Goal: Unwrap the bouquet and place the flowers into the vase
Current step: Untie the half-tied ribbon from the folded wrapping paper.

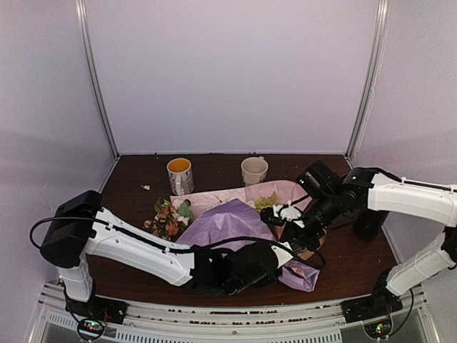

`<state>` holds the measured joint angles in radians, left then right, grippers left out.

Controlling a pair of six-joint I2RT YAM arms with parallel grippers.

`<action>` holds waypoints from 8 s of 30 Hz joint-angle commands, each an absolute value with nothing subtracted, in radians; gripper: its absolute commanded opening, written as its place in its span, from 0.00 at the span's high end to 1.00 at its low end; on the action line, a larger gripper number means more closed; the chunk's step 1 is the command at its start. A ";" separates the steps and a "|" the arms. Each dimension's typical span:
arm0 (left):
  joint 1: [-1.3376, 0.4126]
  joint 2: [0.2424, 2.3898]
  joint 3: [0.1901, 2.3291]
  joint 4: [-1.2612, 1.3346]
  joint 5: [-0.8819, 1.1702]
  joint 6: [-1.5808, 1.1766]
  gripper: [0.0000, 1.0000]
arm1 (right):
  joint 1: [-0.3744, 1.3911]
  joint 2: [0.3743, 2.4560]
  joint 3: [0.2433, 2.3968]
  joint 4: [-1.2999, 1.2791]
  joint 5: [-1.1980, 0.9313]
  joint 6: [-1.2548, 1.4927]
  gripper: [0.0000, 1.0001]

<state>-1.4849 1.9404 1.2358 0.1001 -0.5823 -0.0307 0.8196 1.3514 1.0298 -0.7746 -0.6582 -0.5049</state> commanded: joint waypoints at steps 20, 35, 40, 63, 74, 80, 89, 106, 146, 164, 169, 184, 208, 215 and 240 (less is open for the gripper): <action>-1.488 2.019 1.302 0.146 -1.271 -0.078 0.47 | 0.662 1.229 0.839 -0.759 -0.602 -0.612 0.26; -1.497 1.845 1.245 -0.108 -1.254 -0.331 0.47 | 0.729 1.377 0.833 -0.768 -0.520 -0.580 0.32; -1.511 1.762 1.201 -0.228 -1.175 -0.446 0.47 | 0.729 1.443 0.855 -0.745 -0.506 -0.537 0.43; -1.437 1.591 0.985 -0.068 -0.223 -0.307 0.55 | 0.729 1.449 0.868 -0.768 -0.541 -0.539 0.44; -1.344 1.836 1.226 -0.094 -0.138 -0.140 0.62 | 0.729 1.448 0.870 -0.768 -0.549 -0.539 0.44; -1.327 1.915 1.302 -0.139 -0.072 -0.125 0.81 | 0.729 1.459 0.867 -0.768 -0.541 -0.537 0.45; -1.343 1.670 1.154 -0.046 -0.166 -0.126 1.00 | 0.693 1.508 0.879 -0.784 -0.566 -0.542 0.50; -1.510 1.468 0.926 -0.304 -0.378 -0.308 1.00 | 0.684 1.526 0.881 -0.780 -0.548 -0.528 0.55; -1.397 1.908 1.310 -0.125 -0.354 -0.031 0.88 | 0.683 1.493 0.885 -0.784 -0.575 -0.532 0.55; -1.508 1.468 0.926 -0.449 -0.492 -0.343 1.00 | 0.682 1.508 0.884 -0.788 -0.556 -0.535 0.56; -1.585 1.409 0.866 -0.525 -0.536 -0.471 1.00 | 0.682 1.508 0.884 -0.785 -0.557 -0.534 0.56; -1.732 1.374 0.796 -0.801 -0.643 -0.901 1.00 | 0.682 1.501 0.883 -0.784 -0.556 -0.529 0.56; -1.634 1.640 1.115 -0.731 -0.719 -0.652 0.89 | 0.666 1.260 1.019 -1.026 -0.565 -0.658 0.39; -1.532 1.583 1.195 -0.534 -0.638 -0.376 0.49 | 0.686 1.224 1.080 -0.962 -0.578 -0.584 0.41; -1.359 1.529 1.311 -0.848 -0.120 -0.197 0.13 | 0.795 1.432 1.264 -0.933 -0.496 -0.625 0.43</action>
